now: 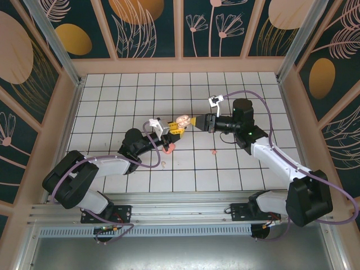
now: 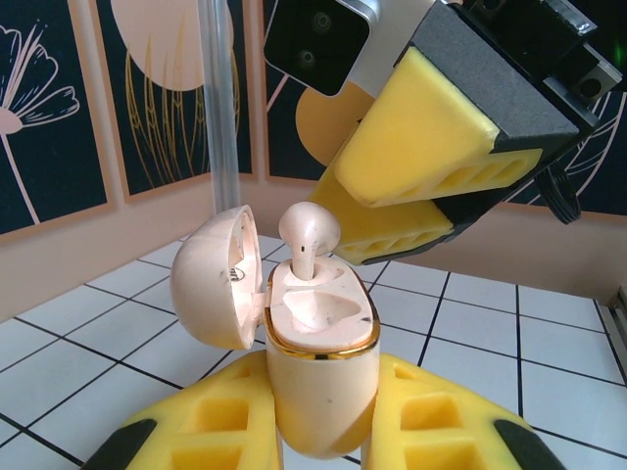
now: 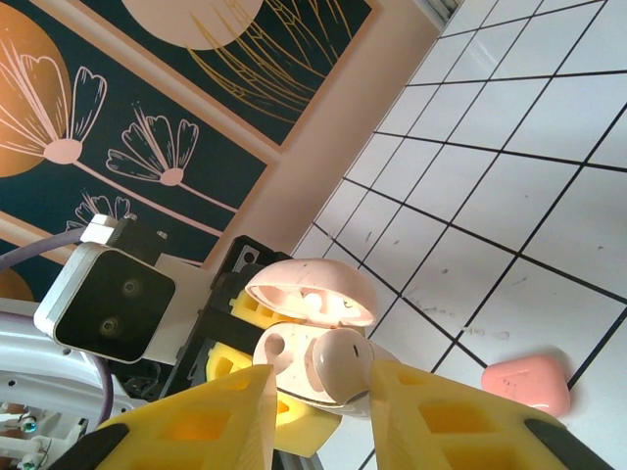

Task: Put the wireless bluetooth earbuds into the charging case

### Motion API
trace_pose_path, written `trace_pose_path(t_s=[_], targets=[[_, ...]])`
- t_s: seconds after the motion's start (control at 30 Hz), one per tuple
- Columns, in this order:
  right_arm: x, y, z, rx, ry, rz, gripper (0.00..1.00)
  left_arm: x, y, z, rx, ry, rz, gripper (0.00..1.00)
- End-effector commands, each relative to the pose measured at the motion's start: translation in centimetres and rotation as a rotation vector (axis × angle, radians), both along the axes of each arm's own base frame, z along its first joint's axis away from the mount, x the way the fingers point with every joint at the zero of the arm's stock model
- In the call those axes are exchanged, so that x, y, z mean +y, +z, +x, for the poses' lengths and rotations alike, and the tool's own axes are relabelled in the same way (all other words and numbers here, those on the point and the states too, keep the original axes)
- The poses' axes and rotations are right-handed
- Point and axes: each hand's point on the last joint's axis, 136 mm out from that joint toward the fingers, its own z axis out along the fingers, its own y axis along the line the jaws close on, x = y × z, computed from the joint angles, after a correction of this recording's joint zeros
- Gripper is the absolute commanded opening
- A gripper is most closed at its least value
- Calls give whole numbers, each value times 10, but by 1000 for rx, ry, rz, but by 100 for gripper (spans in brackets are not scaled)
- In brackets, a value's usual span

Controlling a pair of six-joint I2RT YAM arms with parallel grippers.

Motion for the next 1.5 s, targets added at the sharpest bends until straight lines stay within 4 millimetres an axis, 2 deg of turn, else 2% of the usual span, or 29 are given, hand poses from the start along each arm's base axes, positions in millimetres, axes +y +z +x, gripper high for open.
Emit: trace_pose_path(t_s=[0.0, 0.43, 1.47], targets=[[1, 13, -8, -51, 25, 14, 31, 3, 13, -1, -42, 8, -24, 15], [4, 15, -12, -55, 43, 20, 26, 2, 11, -1, -37, 11, -20, 15], [8, 19, -18, -65, 61, 23, 27, 3, 10, 4, -34, 30, -15, 15]])
